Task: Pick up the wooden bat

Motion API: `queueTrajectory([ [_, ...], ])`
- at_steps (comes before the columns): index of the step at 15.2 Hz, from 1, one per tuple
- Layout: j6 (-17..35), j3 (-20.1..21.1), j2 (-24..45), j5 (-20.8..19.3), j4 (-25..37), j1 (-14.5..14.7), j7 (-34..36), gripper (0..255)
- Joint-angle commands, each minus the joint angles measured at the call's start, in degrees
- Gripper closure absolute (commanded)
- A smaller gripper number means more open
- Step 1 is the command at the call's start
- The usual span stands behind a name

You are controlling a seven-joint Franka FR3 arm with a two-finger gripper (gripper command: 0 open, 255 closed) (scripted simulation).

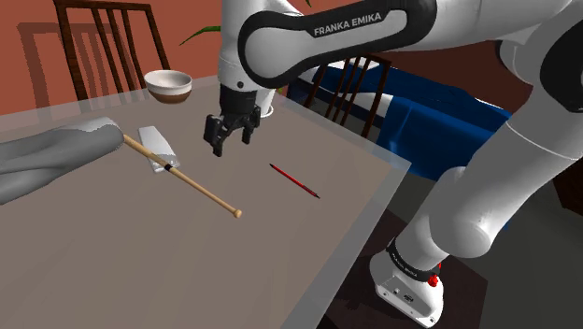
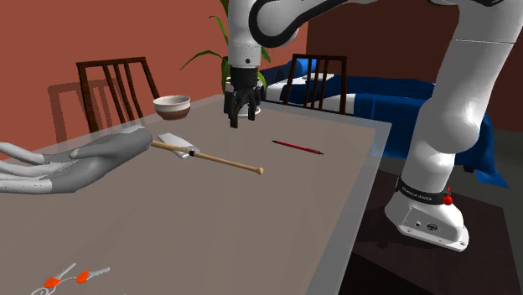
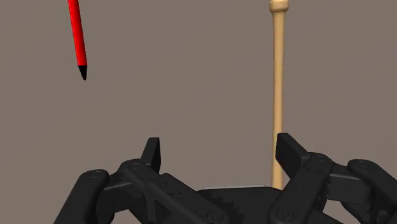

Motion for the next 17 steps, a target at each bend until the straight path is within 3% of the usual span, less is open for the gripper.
queueTrajectory([
  [1,1.64,0.92,3.68,-0.78,2.01,0.74,0.98,0],
  [8,3.94,3.11,17.66,-5.13,13.29,4.69,5.19,0],
  [17,9.08,2.71,20.5,-6.22,10.84,5.19,5.59,0],
])
